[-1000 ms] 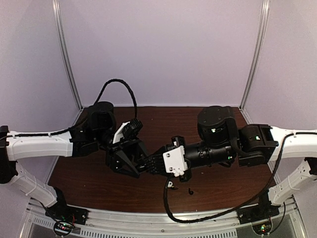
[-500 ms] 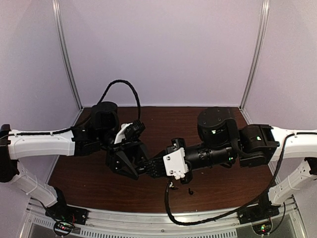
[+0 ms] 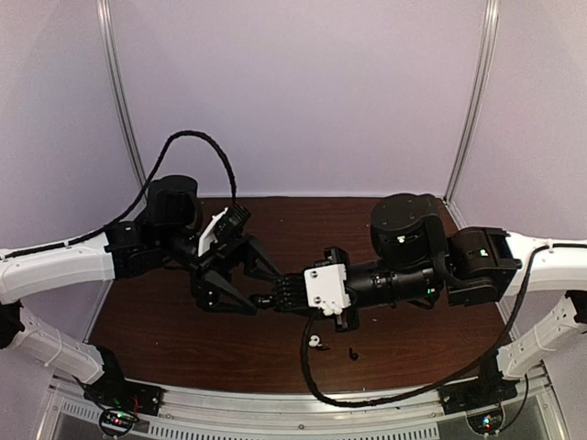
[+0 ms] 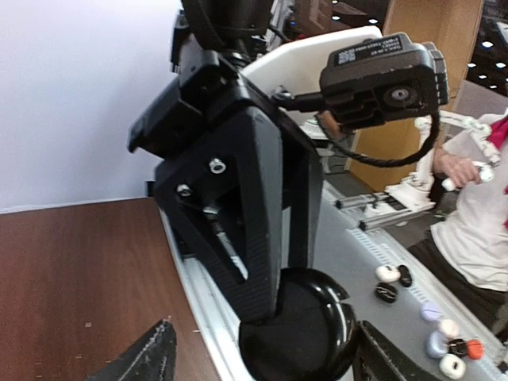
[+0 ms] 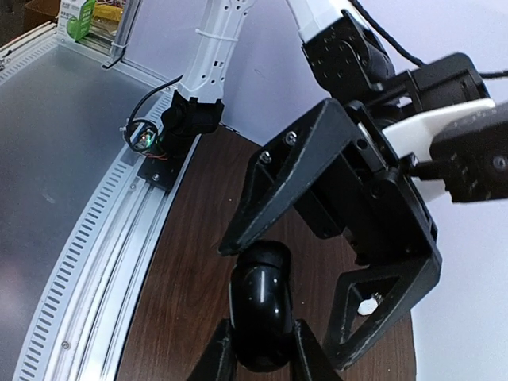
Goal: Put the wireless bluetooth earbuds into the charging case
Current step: Pass from the left arm to the right, then pass from the right arm to the left
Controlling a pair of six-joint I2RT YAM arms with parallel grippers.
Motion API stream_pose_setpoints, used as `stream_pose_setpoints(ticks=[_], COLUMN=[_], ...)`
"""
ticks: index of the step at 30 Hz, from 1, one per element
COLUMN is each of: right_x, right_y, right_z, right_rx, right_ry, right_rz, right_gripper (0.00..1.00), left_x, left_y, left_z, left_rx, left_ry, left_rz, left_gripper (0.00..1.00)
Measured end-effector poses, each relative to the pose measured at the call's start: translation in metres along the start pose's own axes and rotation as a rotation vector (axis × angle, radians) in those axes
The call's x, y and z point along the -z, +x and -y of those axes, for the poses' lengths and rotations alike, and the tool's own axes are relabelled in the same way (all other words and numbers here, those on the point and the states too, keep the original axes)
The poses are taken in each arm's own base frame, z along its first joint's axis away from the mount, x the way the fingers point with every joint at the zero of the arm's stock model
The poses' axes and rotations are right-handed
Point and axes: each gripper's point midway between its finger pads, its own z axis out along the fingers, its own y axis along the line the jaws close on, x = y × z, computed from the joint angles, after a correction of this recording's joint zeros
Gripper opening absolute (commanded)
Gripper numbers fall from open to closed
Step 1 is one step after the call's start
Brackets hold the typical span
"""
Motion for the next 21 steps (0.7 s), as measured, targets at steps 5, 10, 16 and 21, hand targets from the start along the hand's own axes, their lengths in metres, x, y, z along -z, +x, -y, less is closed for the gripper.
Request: stream_pose_setpoints(ticks=[5,10,16,21], right_x=[0.014,0.030,0.029,0.010], right_y=[0.009,0.025,0.048,0.060], right_z=[0.022,0.043,0.045,0.033], right_rx=[-0.122,-0.255,-0.373,-0.453], right_ry=[0.055,0.097,0.065,-0.017], right_rz=[-0.010,-0.017,-0.062,-0.126], right_gripper=[0.10,0.09,0.09,0.09], left_x=[0.027,0.064,0.061,0.040], left_y=[-0.021,-0.027,-0.003,0.033], left_z=[-0.019,-0.025,-0.041,-0.057], left_rx=[-0.156,-0.273,-0.324,-0.255], left_ry=[-0.324,-0.620,-0.639,-0.547], left_rz=[0.021,0.076,-0.029,-0.117], left_gripper=[0.96,0.98,0.93,0.84])
